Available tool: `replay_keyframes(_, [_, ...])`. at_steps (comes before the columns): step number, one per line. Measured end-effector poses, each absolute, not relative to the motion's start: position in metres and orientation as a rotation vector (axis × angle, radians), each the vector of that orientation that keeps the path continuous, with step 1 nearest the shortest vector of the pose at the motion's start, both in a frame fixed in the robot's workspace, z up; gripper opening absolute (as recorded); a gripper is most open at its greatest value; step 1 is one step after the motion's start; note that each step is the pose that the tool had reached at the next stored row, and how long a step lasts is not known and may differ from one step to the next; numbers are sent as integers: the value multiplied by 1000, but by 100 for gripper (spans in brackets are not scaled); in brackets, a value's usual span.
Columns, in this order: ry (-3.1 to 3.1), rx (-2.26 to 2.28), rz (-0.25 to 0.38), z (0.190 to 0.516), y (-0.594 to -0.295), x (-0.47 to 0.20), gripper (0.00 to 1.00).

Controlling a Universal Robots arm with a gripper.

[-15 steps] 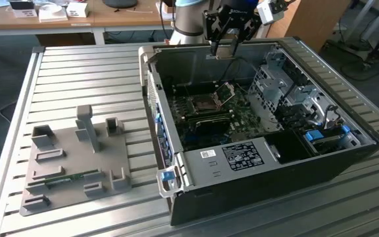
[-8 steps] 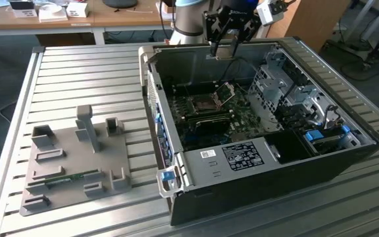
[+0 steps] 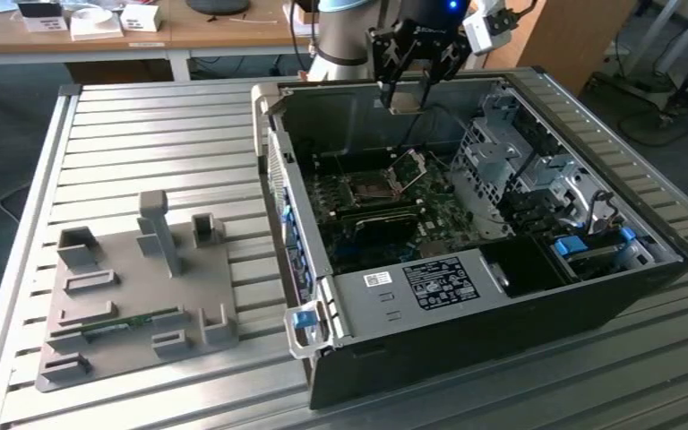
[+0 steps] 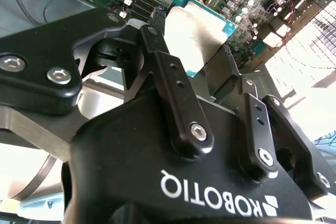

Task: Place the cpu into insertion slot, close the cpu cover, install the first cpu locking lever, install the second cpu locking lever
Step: 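Place the cpu into insertion slot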

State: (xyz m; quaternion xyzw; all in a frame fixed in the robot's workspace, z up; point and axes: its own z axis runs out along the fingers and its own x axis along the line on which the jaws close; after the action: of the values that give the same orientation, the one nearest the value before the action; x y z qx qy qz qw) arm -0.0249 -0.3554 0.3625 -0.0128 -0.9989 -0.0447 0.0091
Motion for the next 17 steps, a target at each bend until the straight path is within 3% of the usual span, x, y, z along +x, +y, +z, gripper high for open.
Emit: replay_keyframes(17, [-3120, -40, -140, 355, -355, -25, 54])
